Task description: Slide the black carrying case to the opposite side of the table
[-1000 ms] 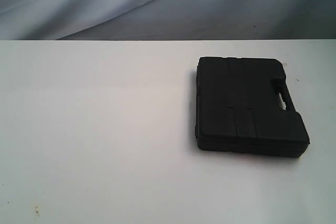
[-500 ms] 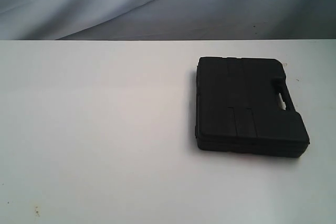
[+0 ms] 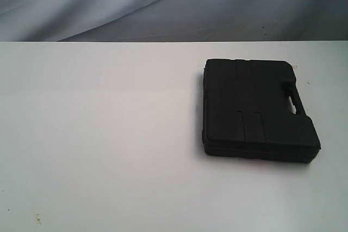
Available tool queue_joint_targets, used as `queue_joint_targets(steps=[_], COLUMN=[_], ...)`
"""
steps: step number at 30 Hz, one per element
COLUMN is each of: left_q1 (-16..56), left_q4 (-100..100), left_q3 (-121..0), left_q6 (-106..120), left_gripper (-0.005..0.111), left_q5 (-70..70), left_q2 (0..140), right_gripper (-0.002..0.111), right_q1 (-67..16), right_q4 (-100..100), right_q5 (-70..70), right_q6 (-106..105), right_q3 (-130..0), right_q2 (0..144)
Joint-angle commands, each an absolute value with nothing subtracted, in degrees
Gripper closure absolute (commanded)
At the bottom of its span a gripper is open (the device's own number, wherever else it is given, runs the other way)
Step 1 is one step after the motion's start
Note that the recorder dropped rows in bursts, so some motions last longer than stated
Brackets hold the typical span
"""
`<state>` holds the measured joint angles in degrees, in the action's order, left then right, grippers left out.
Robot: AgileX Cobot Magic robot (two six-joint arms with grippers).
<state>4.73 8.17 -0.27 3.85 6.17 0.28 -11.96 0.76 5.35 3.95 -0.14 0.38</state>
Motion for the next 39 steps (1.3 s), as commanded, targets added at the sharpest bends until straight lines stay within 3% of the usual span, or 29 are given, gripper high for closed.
queue_joint_targets(steps=[1,39], left_q1=[4.61,4.61], left_q4=[8.19,8.19], left_q3=[0.0,0.0], left_q6=[3.76,3.76], left_gripper=[0.107,0.107], left_q5=[6.06,6.06], left_q2=[0.0,0.0], right_gripper=[0.108,0.108], right_q1=[-12.01,-12.01], right_q4=[0.4,-2.69], right_q5=[6.19,7.19], right_q6=[3.22,-0.82], right_q3=[0.0,0.0], right_q2=[0.0,0.0])
